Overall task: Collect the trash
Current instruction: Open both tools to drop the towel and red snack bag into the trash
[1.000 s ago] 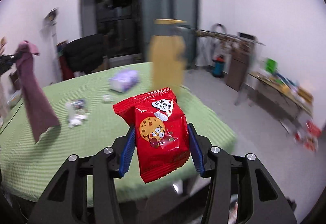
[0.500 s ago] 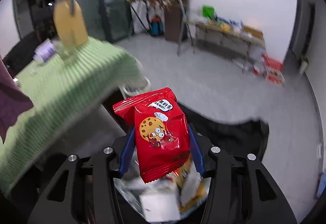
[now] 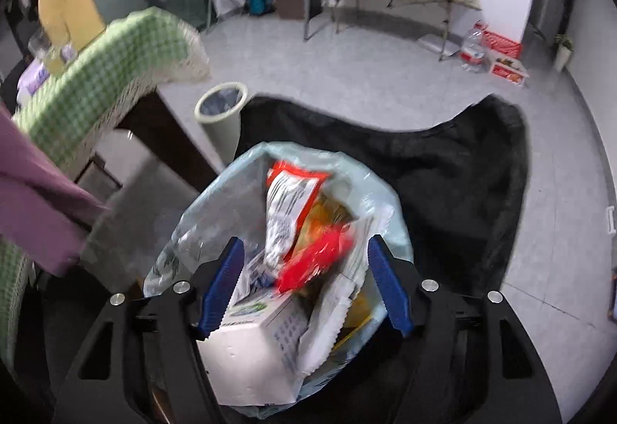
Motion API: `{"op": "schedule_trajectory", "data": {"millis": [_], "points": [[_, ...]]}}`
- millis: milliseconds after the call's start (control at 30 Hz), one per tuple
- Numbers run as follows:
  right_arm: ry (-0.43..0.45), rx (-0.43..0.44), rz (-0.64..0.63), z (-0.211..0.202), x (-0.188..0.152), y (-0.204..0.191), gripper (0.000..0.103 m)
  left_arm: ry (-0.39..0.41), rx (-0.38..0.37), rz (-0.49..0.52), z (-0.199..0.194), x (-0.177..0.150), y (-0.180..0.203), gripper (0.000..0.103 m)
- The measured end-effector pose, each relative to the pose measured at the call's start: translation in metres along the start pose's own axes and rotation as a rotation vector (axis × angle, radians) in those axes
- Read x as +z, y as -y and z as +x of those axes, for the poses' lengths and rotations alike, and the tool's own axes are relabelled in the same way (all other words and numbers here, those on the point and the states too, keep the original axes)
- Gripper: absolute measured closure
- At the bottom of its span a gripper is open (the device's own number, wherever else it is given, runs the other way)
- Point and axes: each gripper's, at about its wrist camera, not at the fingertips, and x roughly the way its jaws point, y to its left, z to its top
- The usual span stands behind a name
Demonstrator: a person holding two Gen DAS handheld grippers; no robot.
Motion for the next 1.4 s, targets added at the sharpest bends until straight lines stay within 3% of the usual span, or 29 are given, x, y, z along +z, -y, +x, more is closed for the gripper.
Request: {"op": "schedule_trajectory", "data": {"millis": [167, 267, 400, 500, 567, 600, 667, 733, 833, 1000, 1100, 1200, 1400], "points": [[0.162, -0.096, 0.043, -0.051, 0.002, 0.025, 0.036, -0.106, -0.037, -0.020, 0.075, -0.010, 0.006, 0.093], [0.227, -0.103, 0.081, -0.078, -0.001, 0.040, 0.034, -0.170, -0.037, -0.059, 0.117, -0.022, -0.001, 0.093], [0.261, -0.117, 0.117, -0.095, -0.009, 0.055, 0.033, -0.264, -0.006, -0.082, 0.173, -0.057, -0.015, 0.093], [0.255, -0.117, 0.130, -0.093, -0.014, 0.057, 0.033, -0.412, 0.009, -0.145, 0.224, -0.102, -0.038, 0.090], [0.242, -0.114, 0.130, -0.089, -0.017, 0.056, 0.033, -0.487, 0.000, -0.231, 0.252, -0.129, -0.059, 0.078], [0.231, -0.111, 0.126, -0.085, -0.018, 0.054, 0.033, -0.488, 0.000, -0.269, 0.257, -0.136, -0.067, 0.062], [0.219, -0.110, 0.116, -0.080, -0.020, 0.051, 0.033, -0.496, 0.003, -0.332, 0.261, -0.149, -0.081, 0.048], [0.211, -0.109, 0.108, -0.076, -0.020, 0.047, 0.033, -0.506, -0.001, -0.319, 0.259, -0.150, -0.082, 0.045], [0.207, -0.099, 0.104, -0.073, -0.019, 0.043, 0.033, -0.432, 0.015, -0.276, 0.237, -0.136, -0.078, 0.031], [0.221, -0.100, 0.086, -0.075, -0.017, 0.035, 0.033, -0.353, 0.022, -0.192, 0.199, -0.108, -0.062, 0.028], [0.236, -0.095, 0.091, -0.078, -0.014, 0.032, 0.033, -0.250, -0.007, -0.152, 0.153, -0.097, -0.056, 0.018], [0.256, -0.089, 0.090, -0.084, -0.008, 0.025, 0.033, -0.179, -0.012, -0.111, 0.114, -0.089, -0.053, 0.018], [0.313, -0.077, 0.031, -0.105, 0.009, -0.003, 0.033, -0.031, 0.051, -0.074, 0.037, -0.078, -0.064, 0.015]]}}
